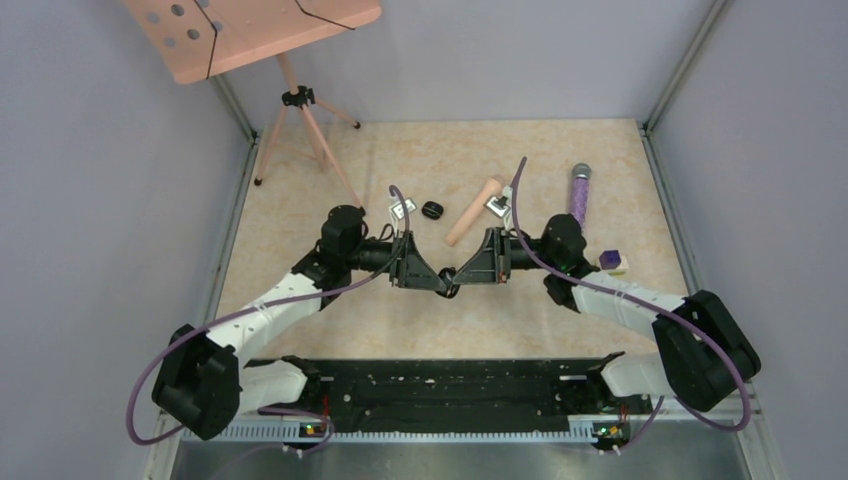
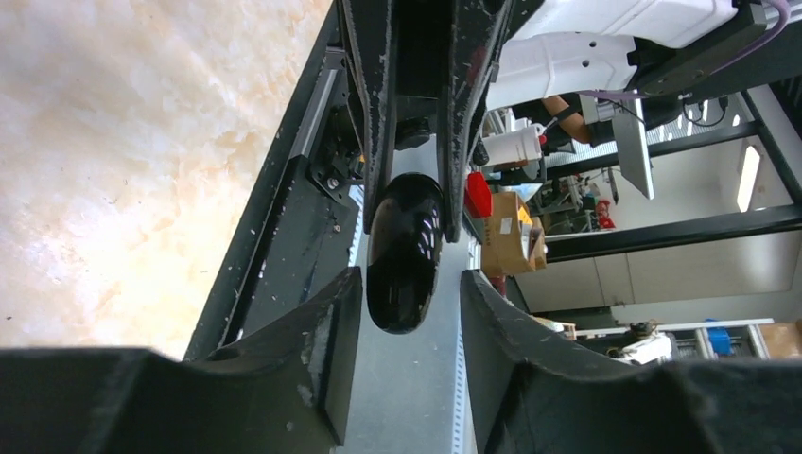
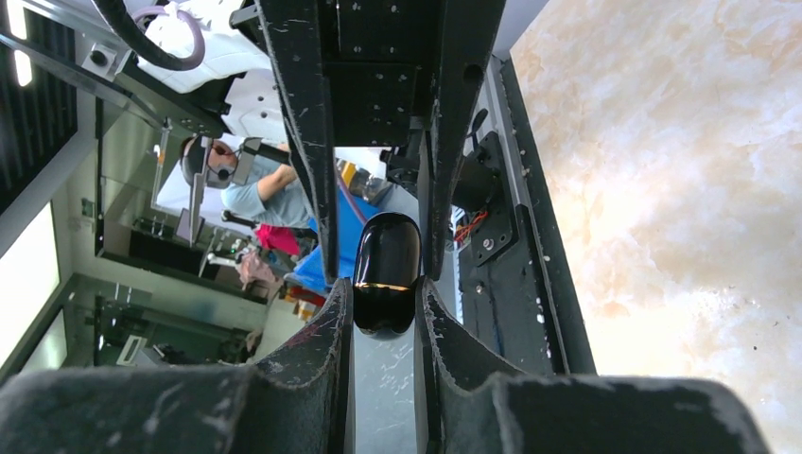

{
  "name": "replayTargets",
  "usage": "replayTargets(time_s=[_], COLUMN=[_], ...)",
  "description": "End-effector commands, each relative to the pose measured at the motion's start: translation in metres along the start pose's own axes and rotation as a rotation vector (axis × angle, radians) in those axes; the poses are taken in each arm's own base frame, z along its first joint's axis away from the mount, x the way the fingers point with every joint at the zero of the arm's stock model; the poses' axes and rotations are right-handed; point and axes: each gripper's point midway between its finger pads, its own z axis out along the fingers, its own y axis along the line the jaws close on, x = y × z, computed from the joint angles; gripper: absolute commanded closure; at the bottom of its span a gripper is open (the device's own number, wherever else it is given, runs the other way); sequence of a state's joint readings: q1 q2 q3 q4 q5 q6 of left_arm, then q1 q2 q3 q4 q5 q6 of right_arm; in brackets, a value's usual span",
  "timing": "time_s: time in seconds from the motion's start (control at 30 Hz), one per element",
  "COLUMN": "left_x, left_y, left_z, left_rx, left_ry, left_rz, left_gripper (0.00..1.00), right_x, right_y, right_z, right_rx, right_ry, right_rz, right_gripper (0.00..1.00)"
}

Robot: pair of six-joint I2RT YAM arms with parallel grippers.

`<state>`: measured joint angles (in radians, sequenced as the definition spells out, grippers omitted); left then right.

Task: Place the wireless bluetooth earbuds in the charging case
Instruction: Pass from the right arm to the left

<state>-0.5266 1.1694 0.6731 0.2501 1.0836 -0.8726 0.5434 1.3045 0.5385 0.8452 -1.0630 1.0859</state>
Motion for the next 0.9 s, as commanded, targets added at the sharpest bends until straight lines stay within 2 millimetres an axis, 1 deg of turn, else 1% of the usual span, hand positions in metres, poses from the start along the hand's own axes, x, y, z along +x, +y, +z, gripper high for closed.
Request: replayTargets(time_s=[0.0,0.07,0.13,0.17,0.2,0.23,0.27,0.33,0.4,0.53,0.73,0.87], left_x=[-0.004,-0.004,-0.004,-0.005,-0.006,-0.006,-0.007,-0.008,-0.011,-0.017,-0.025,-0.029], left_y=[0.001,0.003,0.003,0.003,0.004,0.003,0.003,0.001,-0.002,-0.015,-0.023,-0.028], left_z=[0.005,0.006,0.007,0.007,0.007,0.007,0.007,0.006,0.005,0.002,-0.003,-0.004], left_rx=[0.013,0.016,0.022,0.021,0.018,0.017,0.015,0.011,0.012,0.052,0.067,0.082], left_ry=[-0.012,-0.013,-0.012,-0.013,-0.018,-0.020,-0.025,-0.039,-0.054,-0.074,-0.100,-0.115], left_rz=[0.025,0.016,0.009,0.007,0.007,0.007,0.009,0.014,0.019,0.035,0.048,0.052], left_gripper=[0.61,0.77,0.96,1.00,1.00,1.00,1.00,1.00,1.00,1.00,1.00,1.00], right_x=[-0.007,-0.006,-0.006,-0.006,-0.006,-0.007,-0.008,-0.008,-0.009,-0.005,-0.001,0.002], right_y=[0.017,0.017,0.018,0.017,0.014,0.009,0.002,-0.020,-0.032,-0.047,-0.053,-0.058], right_z=[0.007,0.008,0.008,0.008,0.008,0.008,0.007,0.003,-0.003,-0.015,-0.031,-0.037], right_rx=[-0.049,-0.050,-0.050,-0.042,-0.027,0.004,0.048,0.183,0.267,0.326,0.347,0.372], right_ry=[0.004,0.006,0.005,0.006,0.008,0.003,-0.005,-0.023,-0.042,-0.070,-0.114,-0.112], right_rz=[-0.084,-0.084,-0.086,-0.077,-0.074,-0.069,-0.069,-0.062,-0.076,-0.050,-0.032,-0.020], right_gripper=[1.00,1.00,1.00,0.99,0.84,0.66,0.56,0.46,0.44,0.44,0.45,0.45])
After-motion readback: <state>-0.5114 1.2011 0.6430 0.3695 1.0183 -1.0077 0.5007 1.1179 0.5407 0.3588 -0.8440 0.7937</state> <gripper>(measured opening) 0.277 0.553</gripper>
